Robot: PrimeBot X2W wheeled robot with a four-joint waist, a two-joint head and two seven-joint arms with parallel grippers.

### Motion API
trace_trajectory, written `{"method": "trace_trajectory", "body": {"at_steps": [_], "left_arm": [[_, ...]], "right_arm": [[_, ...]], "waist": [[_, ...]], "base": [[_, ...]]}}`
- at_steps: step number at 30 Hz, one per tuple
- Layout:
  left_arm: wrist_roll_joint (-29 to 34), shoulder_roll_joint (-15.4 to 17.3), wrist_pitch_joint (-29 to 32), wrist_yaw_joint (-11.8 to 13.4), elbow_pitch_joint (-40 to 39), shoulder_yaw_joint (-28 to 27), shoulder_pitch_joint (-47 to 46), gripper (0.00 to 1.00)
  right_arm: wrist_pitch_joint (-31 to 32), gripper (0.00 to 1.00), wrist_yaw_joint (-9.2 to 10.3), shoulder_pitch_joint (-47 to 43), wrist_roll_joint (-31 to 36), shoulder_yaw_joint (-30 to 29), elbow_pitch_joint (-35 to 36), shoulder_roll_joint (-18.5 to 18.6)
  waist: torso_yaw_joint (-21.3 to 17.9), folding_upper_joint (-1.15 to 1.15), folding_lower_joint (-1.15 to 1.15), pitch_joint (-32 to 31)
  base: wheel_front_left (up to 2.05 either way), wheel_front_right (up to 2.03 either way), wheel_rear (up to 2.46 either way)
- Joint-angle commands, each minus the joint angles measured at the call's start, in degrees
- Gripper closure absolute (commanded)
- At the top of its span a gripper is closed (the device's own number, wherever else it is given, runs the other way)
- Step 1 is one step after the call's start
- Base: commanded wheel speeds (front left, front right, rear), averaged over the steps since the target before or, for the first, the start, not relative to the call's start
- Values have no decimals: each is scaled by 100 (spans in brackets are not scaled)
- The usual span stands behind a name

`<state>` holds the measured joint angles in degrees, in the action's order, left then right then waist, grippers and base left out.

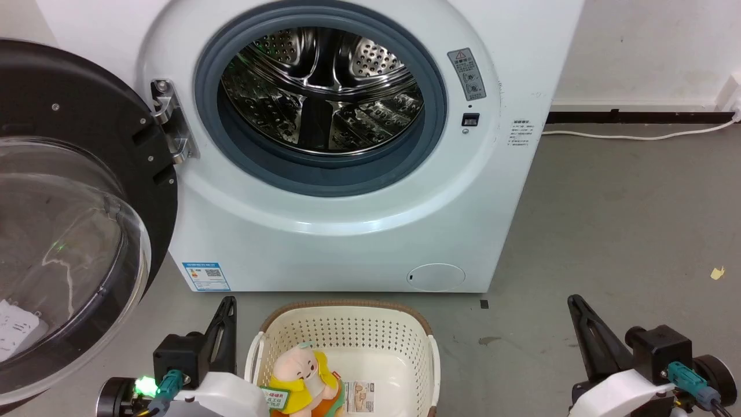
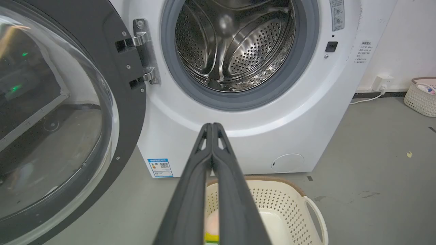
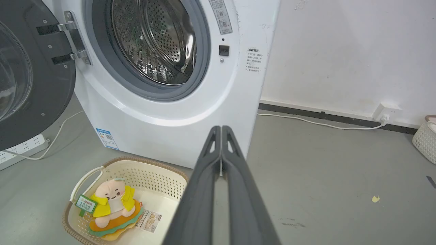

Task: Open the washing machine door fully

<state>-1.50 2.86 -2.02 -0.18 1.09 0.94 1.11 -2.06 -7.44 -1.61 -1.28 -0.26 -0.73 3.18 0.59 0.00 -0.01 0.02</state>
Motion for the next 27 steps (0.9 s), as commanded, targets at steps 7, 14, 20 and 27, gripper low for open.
{"method": "trace_trajectory", "body": {"at_steps": [7, 14, 20, 27], "left_arm": [[117, 2, 134, 14, -82, -67, -101, 100], [150, 2, 202, 18, -109, -94, -111, 100], [150, 2, 202, 18, -109, -94, -111, 100], [150, 2, 202, 18, -109, -94, -111, 100]], "right_arm": [[138, 100, -4, 139, 96, 18, 63, -29], [206, 100, -5, 161, 128, 26, 73, -30], [206, 100, -5, 161, 128, 26, 73, -30], [206, 100, -5, 161, 128, 26, 73, -30]], "waist": [[-38, 0, 1, -1], [-59, 0, 1, -2], [-59, 0, 1, -2], [-59, 0, 1, -2]], "base": [[0, 0, 0], [0, 0, 0], [0, 0, 0], [0, 0, 0]]}}
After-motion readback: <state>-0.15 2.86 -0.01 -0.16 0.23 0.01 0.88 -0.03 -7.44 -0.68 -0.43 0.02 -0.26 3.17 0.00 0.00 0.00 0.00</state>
